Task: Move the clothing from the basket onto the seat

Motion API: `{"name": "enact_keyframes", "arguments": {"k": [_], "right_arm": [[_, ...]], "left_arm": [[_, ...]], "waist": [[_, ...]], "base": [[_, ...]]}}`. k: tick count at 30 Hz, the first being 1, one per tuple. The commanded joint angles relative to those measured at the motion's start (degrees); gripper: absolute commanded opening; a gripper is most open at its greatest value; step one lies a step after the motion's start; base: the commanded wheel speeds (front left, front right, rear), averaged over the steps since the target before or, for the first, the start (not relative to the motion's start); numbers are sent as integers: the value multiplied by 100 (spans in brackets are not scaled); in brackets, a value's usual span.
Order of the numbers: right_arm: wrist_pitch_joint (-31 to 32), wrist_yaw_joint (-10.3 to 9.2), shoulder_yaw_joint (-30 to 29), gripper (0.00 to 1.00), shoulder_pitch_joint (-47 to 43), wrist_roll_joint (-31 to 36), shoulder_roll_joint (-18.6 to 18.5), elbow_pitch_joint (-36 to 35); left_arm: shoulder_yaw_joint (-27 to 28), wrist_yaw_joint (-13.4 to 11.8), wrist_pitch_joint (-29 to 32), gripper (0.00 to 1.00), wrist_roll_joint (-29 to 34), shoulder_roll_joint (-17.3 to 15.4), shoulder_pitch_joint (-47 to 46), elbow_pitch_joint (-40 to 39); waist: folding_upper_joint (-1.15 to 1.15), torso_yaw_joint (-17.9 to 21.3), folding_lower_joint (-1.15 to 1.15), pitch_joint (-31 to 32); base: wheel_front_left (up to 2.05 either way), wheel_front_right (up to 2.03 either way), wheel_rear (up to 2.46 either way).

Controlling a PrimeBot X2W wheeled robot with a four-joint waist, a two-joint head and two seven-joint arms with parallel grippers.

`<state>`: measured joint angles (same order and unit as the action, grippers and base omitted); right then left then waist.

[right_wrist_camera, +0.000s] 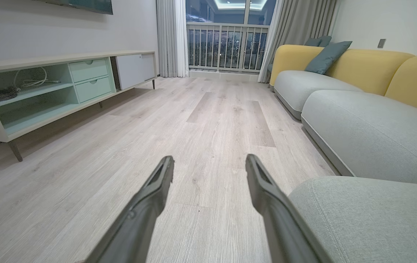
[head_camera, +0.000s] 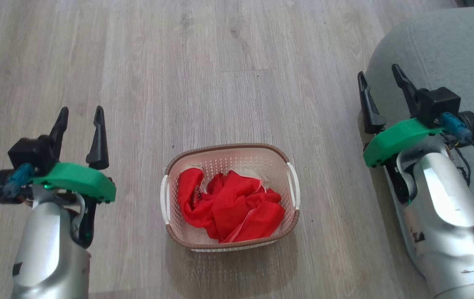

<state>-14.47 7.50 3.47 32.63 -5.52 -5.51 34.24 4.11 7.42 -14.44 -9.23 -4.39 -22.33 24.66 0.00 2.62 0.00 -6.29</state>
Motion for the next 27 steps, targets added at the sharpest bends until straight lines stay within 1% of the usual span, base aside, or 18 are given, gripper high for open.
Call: {"name": "enact_keyframes", "arguments": {"k": [1, 7, 11, 15, 21, 27], "right_arm": [[-52, -1, 73, 100, 228, 45, 34, -167], [-52, -1, 35, 100, 237, 69, 55, -257], [-52, -1, -16, 100, 340, 99, 88, -510], [-52, -1, -82, 100, 522, 123, 150, -866], [-52, -1, -134, 100, 913, 239, 220, -1326], [-52, -1, -172, 100, 1379, 380, 248, -1633]], "left_arm": [[193, 7, -56, 100, 32, -185, -260, -167], [102, 7, -56, 100, -13, -165, -263, -189], [-139, 7, -56, 100, -120, -170, -326, -210], [-470, 7, -56, 100, -292, -168, -514, -230], [-1100, 7, -56, 100, -562, -146, -936, -253], [-1774, 7, -56, 100, -725, -140, -1435, -159]], "waist": [[0, 2, 0, -2], [0, 11, 0, -123], [0, 26, 0, -441], [0, 56, 0, -982], [0, 124, 0, -1975], [0, 221, 0, -2946]], "base": [[0, 0, 0], [0, 0, 0], [0, 0, 0], [0, 0, 0], [0, 0, 0], [0, 0, 0]]}}
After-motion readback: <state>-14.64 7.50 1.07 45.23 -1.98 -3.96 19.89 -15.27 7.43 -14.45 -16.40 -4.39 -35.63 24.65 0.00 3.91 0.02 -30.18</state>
